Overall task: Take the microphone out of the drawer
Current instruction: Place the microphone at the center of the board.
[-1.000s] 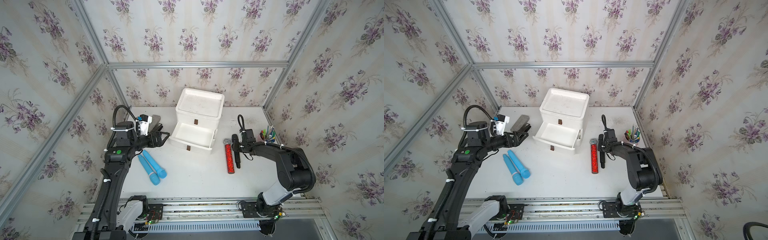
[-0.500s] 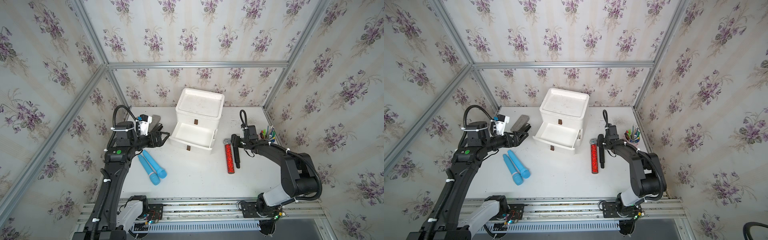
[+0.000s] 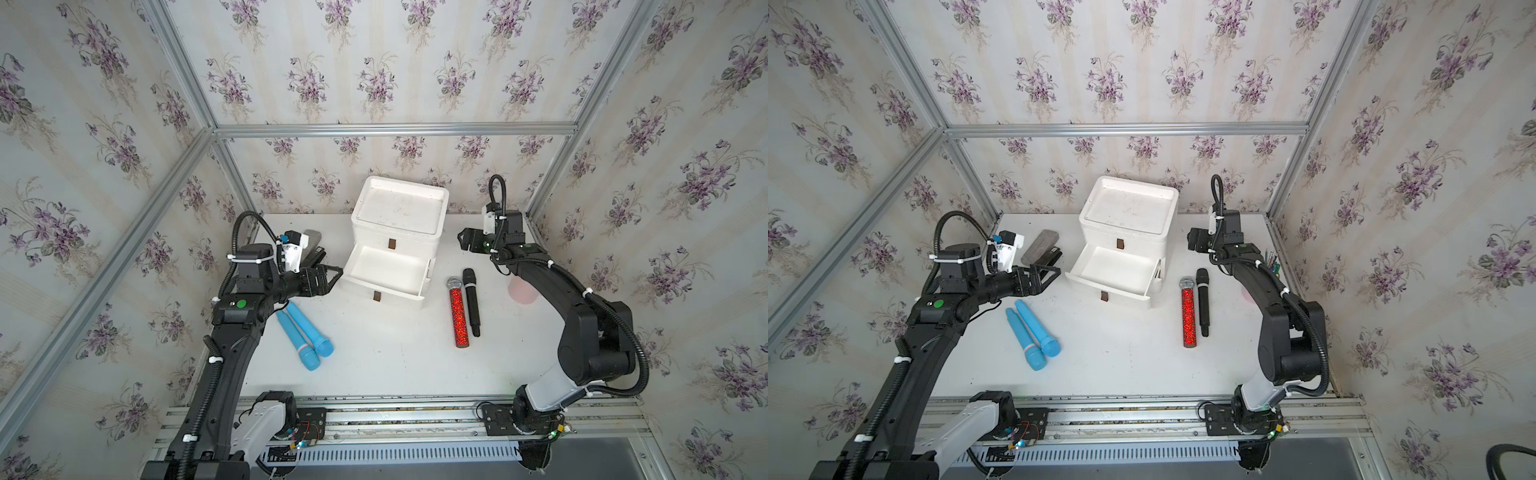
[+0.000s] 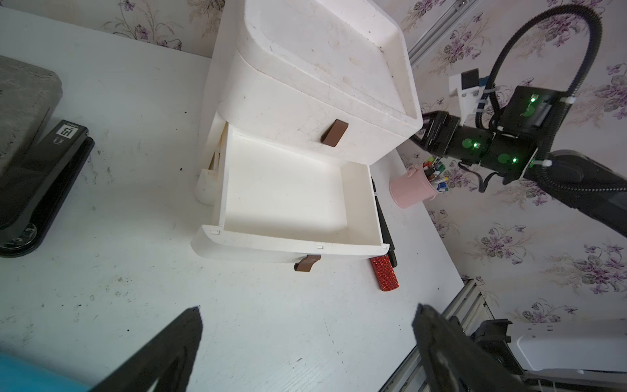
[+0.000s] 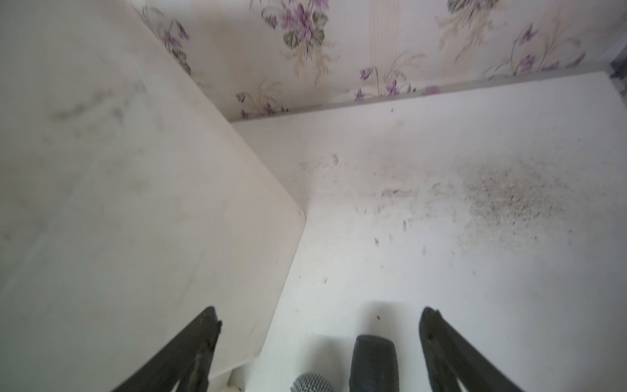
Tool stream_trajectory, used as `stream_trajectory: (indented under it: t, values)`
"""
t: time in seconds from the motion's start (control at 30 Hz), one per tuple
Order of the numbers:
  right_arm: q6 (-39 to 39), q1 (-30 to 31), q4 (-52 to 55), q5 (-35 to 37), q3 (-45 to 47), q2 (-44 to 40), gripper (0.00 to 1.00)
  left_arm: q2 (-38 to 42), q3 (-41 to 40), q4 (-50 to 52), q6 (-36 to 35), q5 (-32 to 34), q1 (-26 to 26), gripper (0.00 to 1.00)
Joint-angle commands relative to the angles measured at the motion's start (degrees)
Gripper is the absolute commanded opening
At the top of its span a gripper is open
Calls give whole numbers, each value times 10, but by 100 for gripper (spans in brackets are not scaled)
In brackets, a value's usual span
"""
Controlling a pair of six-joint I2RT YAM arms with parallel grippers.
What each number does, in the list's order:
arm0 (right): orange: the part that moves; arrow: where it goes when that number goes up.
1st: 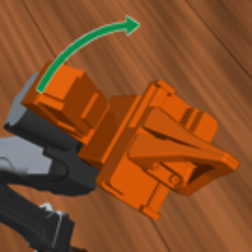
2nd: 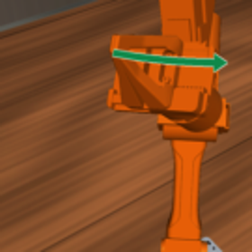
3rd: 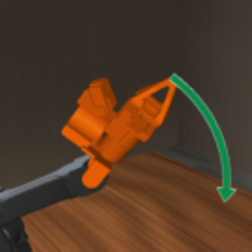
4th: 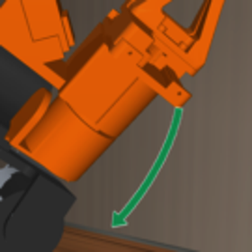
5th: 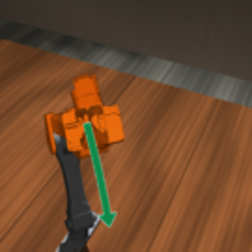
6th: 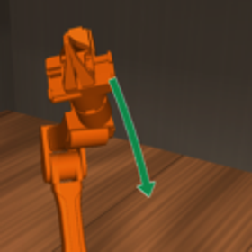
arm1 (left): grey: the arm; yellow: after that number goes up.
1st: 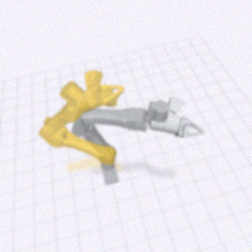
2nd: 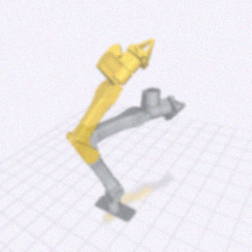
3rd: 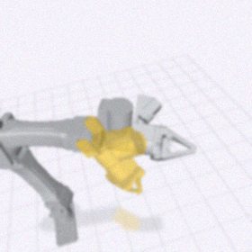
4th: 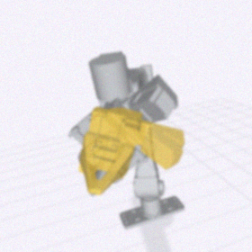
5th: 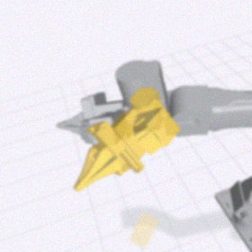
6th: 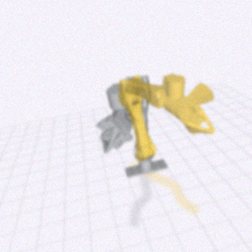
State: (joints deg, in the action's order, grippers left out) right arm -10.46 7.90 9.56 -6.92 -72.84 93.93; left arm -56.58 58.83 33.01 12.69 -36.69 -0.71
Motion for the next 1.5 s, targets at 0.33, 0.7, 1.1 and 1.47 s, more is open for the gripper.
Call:
stream_trajectory:
  t: [0.33, 0.7, 1.1, 1.47]
  values:
    - [9, -41, 2, -169, -216, 103, 96, -7, -26, -9, 28, 167, -140, 99]
    - [-47, -41, 83, -360, -547, 317, 100, -51, -57, -52, 33, 312, -257, 99]
    - [-59, -19, 226, -451, -848, 501, 100, -125, -118, -197, 32, 362, -311, 99]
    - [14, 12, 312, -434, -847, 523, 100, -201, -125, -281, 30, 347, -328, 99]
